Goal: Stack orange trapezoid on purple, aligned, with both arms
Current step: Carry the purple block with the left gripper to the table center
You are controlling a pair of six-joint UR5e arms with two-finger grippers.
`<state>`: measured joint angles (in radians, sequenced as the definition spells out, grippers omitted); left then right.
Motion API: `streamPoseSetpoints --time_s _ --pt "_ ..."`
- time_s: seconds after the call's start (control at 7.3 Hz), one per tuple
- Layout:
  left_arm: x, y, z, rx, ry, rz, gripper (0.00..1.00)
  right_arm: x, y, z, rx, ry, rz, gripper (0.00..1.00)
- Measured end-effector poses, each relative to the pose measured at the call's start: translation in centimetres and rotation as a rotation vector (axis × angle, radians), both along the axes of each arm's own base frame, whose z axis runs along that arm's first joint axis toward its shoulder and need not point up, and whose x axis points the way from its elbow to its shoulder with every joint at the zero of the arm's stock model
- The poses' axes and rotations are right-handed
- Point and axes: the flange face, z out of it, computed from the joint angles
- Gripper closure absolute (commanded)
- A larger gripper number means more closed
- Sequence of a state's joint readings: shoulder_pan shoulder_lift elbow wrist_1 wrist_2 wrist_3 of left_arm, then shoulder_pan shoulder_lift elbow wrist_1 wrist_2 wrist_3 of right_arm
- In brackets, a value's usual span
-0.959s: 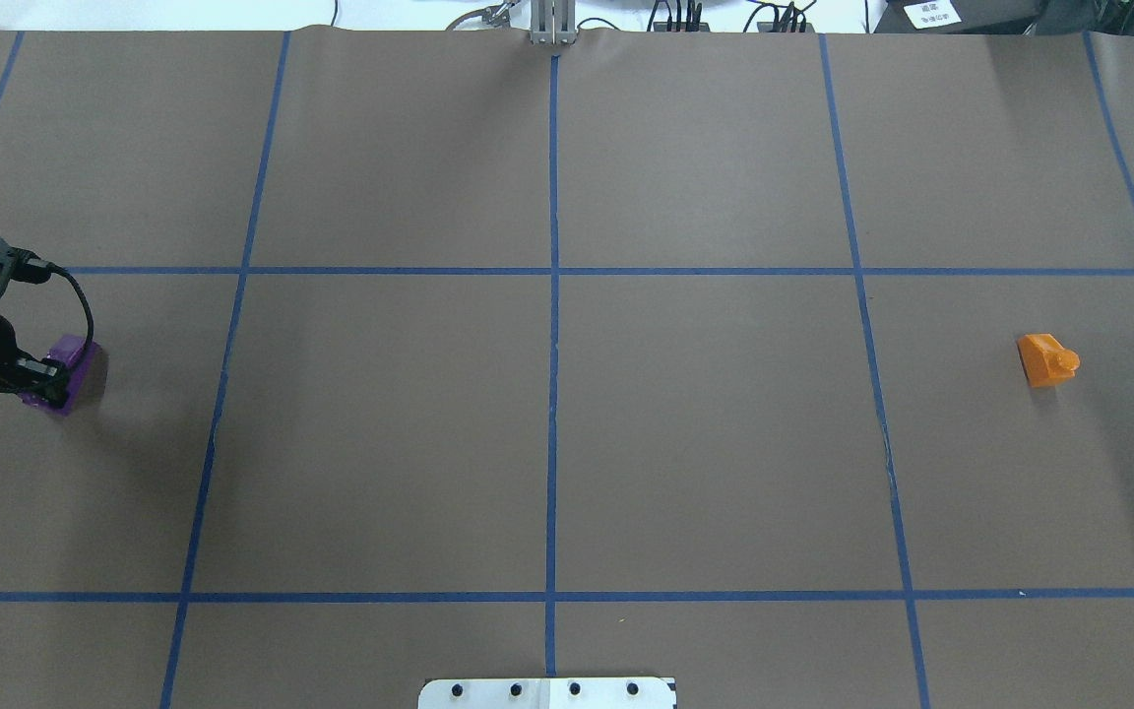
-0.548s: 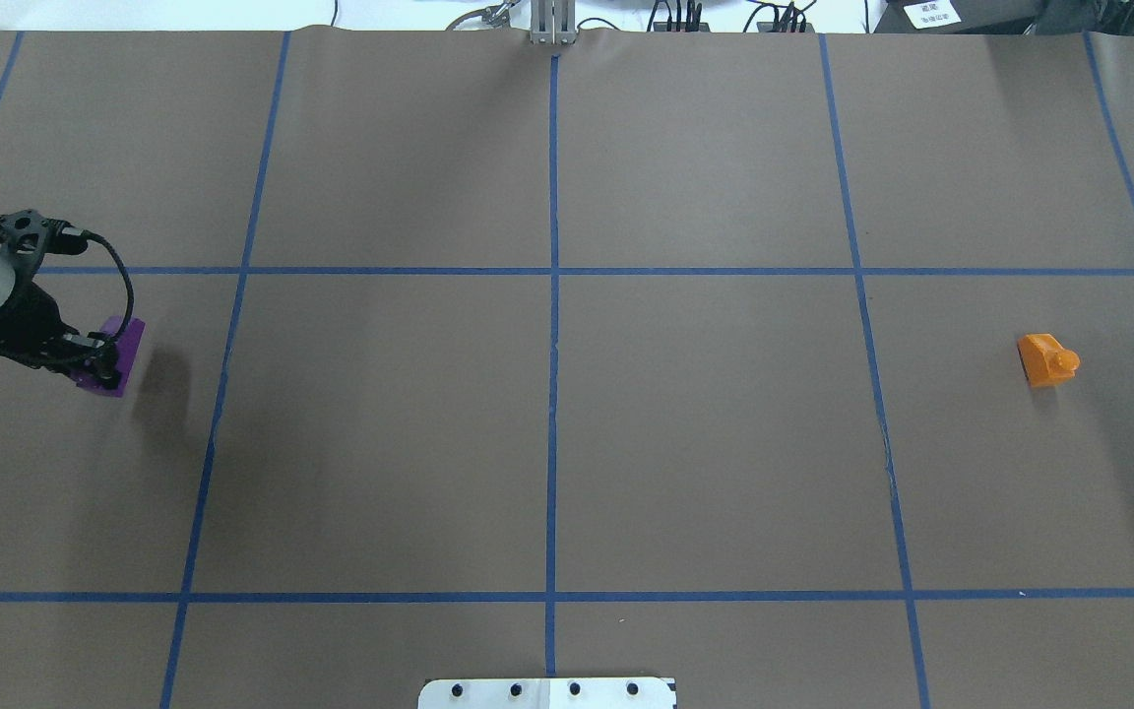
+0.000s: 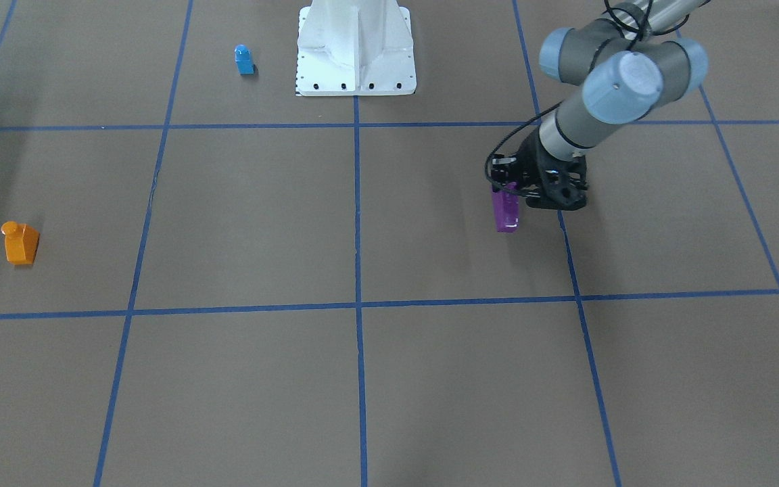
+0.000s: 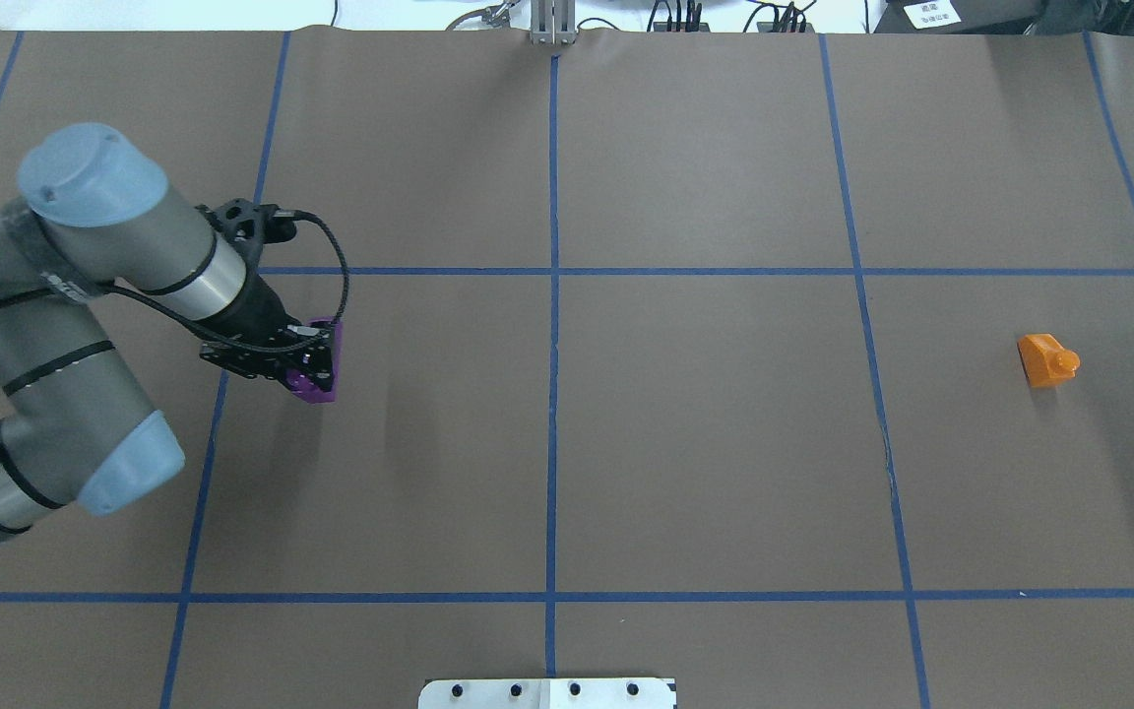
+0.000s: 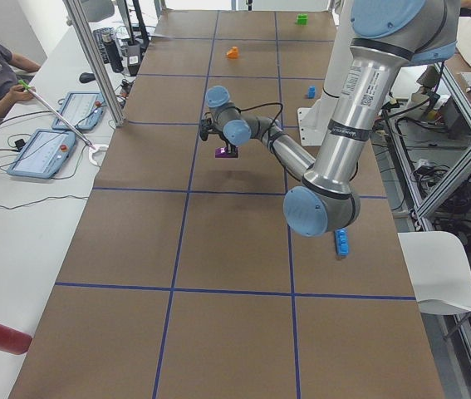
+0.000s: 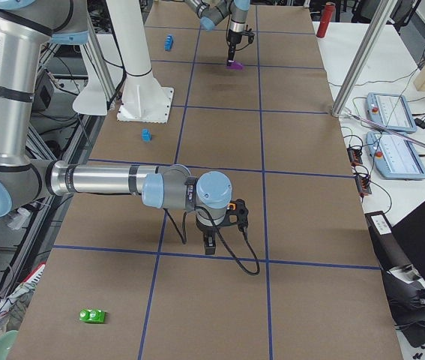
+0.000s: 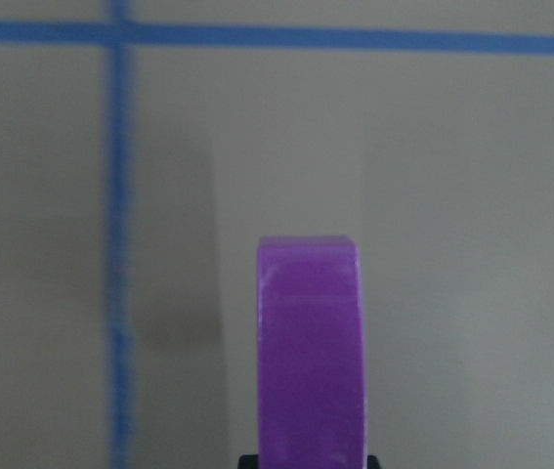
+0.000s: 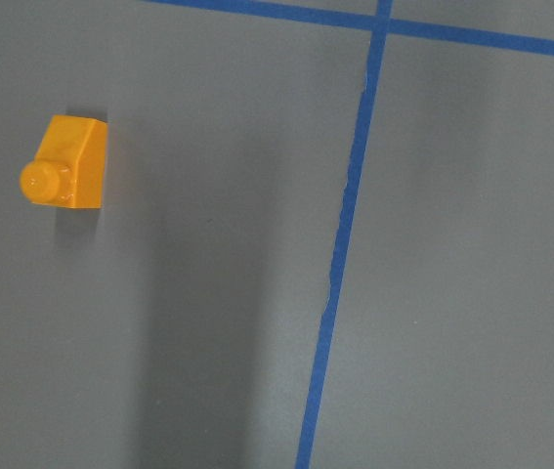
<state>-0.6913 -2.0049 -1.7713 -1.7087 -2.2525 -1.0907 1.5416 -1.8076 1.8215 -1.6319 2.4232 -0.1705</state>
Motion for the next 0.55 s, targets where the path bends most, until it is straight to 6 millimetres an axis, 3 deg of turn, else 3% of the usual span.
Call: streamPoseSetpoints --time_s 0.27,0.41,0.55 --pt "8.8 0.8 -7.5 0.024 -0.057 -0.002 1.0 -0.2 -0.2 0.7 0.039 -0.018 0.0 0.0" --pt "12.3 0.8 -10.2 0.039 -0.078 -0.001 1.0 -0.2 -0.2 0.9 0.048 -0.021 0.0 0.0" --pt "14.6 0.9 -11.7 0.05 -0.092 0.003 1.0 -0.2 -0.1 1.1 0.049 -0.022 0.001 0.0"
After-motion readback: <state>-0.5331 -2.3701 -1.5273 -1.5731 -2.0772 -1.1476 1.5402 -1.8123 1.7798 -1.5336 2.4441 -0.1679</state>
